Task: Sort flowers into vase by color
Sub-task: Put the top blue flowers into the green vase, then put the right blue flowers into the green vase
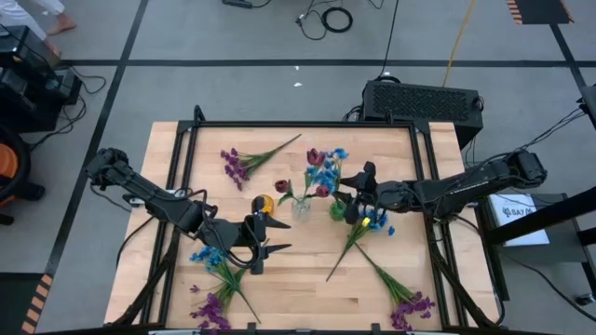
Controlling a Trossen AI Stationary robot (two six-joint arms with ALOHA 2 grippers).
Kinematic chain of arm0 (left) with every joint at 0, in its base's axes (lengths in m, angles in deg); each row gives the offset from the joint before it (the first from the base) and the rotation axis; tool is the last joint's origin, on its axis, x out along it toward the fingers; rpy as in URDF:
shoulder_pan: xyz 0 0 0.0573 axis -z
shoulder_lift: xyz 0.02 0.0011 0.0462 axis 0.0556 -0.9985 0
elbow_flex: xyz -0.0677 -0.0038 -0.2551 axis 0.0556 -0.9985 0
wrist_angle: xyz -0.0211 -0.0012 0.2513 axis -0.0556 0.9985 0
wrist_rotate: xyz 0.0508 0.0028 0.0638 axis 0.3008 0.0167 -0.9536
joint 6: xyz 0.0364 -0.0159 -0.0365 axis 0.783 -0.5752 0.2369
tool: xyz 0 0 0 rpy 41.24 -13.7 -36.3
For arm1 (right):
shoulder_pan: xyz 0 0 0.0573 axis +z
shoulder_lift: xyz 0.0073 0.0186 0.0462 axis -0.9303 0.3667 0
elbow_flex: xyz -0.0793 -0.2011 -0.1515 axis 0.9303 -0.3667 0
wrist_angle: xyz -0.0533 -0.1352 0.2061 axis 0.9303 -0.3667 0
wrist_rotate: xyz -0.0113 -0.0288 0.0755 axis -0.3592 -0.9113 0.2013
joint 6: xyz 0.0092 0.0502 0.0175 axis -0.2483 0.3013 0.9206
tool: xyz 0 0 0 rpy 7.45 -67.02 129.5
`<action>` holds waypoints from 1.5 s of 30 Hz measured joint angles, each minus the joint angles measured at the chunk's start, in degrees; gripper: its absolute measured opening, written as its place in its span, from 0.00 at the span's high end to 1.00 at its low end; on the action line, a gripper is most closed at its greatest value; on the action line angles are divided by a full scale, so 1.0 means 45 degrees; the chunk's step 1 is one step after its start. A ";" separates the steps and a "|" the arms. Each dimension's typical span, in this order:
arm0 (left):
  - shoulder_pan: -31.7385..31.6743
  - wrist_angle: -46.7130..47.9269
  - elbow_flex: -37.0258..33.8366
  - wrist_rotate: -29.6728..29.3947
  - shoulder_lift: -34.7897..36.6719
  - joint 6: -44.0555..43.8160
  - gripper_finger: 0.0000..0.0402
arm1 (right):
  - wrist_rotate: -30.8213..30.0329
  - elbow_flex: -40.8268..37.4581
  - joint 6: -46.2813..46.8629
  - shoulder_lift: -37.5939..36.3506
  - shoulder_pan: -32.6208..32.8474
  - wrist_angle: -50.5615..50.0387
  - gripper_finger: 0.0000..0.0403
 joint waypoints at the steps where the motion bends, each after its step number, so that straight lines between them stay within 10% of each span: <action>1: 0.0000 0.0000 0.0000 -0.0001 0.0000 0.0000 0.46 | 0.0013 0.0000 0.0043 -0.0114 0.0000 -0.0234 0.56; 27: 0.0033 0.0051 0.0000 0.0000 0.0000 -0.0005 0.46 | 0.0115 0.0010 0.4020 -0.4774 0.1019 -0.4336 0.37; 38: 0.1065 0.2037 0.0000 0.0015 -0.0012 -0.1921 0.46 | -0.0347 0.0010 0.9329 -0.3986 0.4569 -0.7172 0.40; 45: 0.1913 0.1821 0.0000 0.0002 -0.0710 -0.2346 0.46 | -0.1653 0.0010 0.9722 -0.2004 0.6583 -0.3319 0.40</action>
